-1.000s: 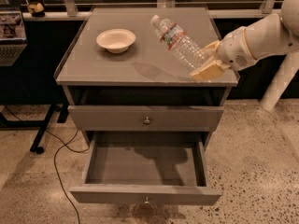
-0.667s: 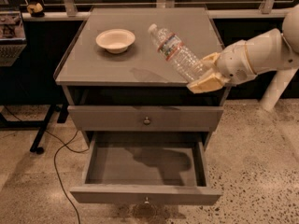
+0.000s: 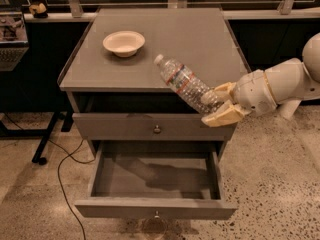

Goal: Place water bottle into middle drawer

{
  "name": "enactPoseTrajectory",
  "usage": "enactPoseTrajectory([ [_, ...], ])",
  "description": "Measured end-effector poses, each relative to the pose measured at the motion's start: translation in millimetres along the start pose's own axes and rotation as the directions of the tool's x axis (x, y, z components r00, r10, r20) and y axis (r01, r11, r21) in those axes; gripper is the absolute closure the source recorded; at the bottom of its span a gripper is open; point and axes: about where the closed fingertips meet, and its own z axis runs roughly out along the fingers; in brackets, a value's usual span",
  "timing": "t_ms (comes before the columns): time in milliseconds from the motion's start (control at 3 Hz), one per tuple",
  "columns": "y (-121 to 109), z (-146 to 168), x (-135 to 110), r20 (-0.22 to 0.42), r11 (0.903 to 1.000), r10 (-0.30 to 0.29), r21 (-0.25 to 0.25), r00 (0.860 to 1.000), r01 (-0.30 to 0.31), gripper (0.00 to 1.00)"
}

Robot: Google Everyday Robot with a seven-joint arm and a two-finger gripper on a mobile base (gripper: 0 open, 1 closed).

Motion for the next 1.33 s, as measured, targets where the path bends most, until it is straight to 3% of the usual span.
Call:
enactPoseTrajectory([
  [667, 26, 23, 48, -0.045, 0.985, 0.017, -0.171, 0.999, -0.025, 1.0],
  [1333, 28, 31, 44, -0.078, 0.9815, 0.003, -0.19, 0.997, -0.018, 1.0],
])
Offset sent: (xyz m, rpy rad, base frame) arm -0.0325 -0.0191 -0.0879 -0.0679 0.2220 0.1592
